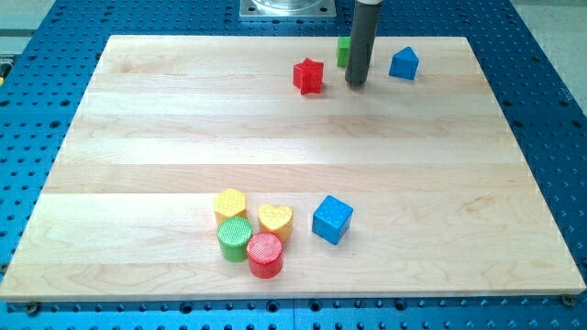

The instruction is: Push the red star diagonal to the bottom left of the green star

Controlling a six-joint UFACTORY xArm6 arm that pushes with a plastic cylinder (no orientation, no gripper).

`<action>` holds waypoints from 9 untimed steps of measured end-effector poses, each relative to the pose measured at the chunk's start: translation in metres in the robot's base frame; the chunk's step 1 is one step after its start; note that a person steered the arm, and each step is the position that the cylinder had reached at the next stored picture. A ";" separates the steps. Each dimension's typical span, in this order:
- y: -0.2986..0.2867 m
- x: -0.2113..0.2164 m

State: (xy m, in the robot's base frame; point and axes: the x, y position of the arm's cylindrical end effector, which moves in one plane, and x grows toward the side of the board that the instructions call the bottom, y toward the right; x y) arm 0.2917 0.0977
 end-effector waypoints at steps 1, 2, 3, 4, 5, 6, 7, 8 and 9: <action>-0.027 0.001; -0.059 0.005; -0.081 0.021; -0.050 0.075; 0.037 0.137; 0.112 0.159; 0.135 0.160; 0.142 0.160; 0.152 0.160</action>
State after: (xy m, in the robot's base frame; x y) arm 0.4512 0.2499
